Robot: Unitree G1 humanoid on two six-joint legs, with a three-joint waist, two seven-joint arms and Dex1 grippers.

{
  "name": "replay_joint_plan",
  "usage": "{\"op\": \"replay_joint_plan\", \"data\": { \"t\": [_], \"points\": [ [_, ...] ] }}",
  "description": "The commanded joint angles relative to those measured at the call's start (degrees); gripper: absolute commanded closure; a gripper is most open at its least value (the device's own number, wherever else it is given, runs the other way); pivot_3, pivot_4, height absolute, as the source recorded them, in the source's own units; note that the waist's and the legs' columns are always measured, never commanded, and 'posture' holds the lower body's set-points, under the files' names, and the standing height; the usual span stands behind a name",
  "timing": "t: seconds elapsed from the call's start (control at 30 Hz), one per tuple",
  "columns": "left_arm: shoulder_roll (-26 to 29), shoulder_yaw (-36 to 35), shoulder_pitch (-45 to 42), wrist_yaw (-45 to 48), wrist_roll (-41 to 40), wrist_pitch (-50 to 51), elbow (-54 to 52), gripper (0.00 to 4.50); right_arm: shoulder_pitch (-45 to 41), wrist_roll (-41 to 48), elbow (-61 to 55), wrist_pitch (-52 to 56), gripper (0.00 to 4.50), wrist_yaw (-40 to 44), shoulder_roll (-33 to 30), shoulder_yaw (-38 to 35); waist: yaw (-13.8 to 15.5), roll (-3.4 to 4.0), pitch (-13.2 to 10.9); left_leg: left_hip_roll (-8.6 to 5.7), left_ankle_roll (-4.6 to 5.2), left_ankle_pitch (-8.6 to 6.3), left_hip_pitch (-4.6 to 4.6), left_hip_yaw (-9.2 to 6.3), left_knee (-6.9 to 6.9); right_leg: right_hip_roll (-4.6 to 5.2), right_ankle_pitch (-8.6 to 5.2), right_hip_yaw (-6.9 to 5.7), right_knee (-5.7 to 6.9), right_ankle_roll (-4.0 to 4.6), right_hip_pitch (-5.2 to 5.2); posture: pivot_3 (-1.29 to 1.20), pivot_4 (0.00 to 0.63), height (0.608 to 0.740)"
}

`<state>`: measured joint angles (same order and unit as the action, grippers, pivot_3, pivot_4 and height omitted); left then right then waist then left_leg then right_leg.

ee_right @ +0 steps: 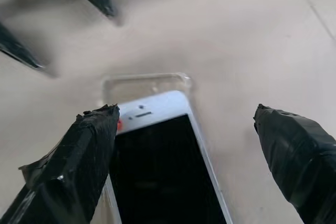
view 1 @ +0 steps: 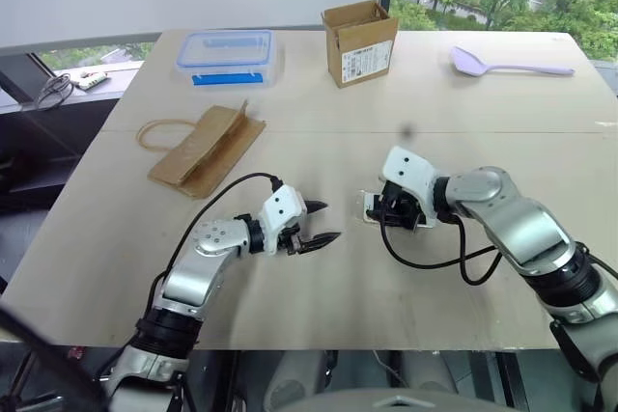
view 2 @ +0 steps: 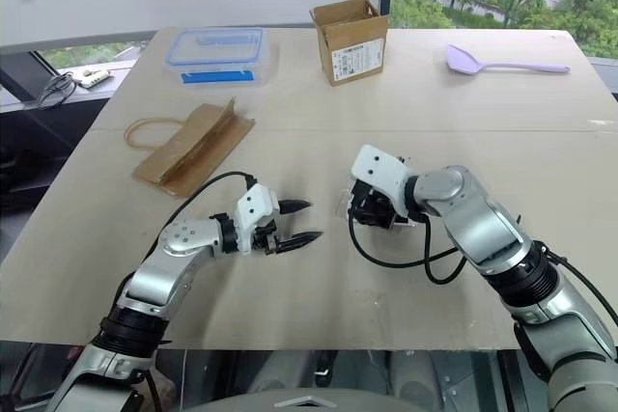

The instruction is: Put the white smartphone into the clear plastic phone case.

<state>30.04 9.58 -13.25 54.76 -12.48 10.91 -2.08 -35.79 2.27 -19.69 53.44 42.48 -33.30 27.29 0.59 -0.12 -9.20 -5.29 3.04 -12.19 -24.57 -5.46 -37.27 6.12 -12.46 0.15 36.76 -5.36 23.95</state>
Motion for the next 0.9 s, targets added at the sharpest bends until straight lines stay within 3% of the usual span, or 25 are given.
{"op": "replay_joint_plan", "data": {
  "t": [0.03,0.17,0.2,0.27,0.67,0.9],
  "points": [
    [0.0,-0.1,-0.4,-0.2,-0.2,-0.3,-2.4,1.14,0.6,-1.8,-0.1,-3.1,1.24,-0.2,-0.5,1.8,0.0,0.00,0.0,0.00,0.00,0.00,0.00,0.01,0.00,0.00,0.00,0.01,0.00,0.00,0.00,0.00,0.150,0.740],
    [0.2,-0.4,-0.1,-0.2,-0.2,-0.1,-2.6,1.14,1.1,-1.4,-0.9,-3.0,3.10,-1.0,0.6,0.1,0.0,0.00,0.0,0.00,0.02,-0.01,0.02,0.01,0.00,0.00,0.00,0.02,0.00,0.00,-0.01,0.00,0.150,0.740],
    [0.3,-0.5,0.0,-0.2,-0.2,-0.1,-2.6,1.14,1.2,-1.1,-1.2,-2.9,3.75,-0.9,0.8,-0.4,0.0,0.00,0.0,0.00,0.02,-0.01,0.02,0.01,0.00,0.00,0.00,0.01,0.00,0.00,-0.01,0.00,0.150,0.740],
    [0.5,-0.7,0.3,-0.2,-0.3,-0.1,-2.9,1.14,1.6,-1.0,-1.7,-3.3,4.48,-0.5,0.4,-0.6,0.0,0.00,0.0,0.00,0.02,-0.01,0.02,0.01,0.00,-0.01,0.00,0.02,0.00,0.00,-0.01,0.00,0.150,0.740],
    [0.7,-0.5,0.9,-0.1,-0.4,0.5,-3.7,1.14,6.5,-3.8,2.9,-8.7,4.48,0.0,-0.7,3.0,0.0,0.00,0.0,0.00,0.07,-0.04,0.08,0.01,0.00,-0.01,0.00,0.02,0.01,0.00,-0.05,0.00,0.150,0.740],
    [0.8,-0.6,1.2,-0.2,-0.4,0.9,-4.1,1.14,6.3,-9.2,11.4,-11.4,4.48,-3.3,1.3,4.2,0.1,-0.05,0.1,0.02,0.07,-0.15,0.85,0.03,0.12,-0.02,-0.03,0.06,0.00,-0.01,-0.71,0.00,0.150,0.740]
  ]
}}
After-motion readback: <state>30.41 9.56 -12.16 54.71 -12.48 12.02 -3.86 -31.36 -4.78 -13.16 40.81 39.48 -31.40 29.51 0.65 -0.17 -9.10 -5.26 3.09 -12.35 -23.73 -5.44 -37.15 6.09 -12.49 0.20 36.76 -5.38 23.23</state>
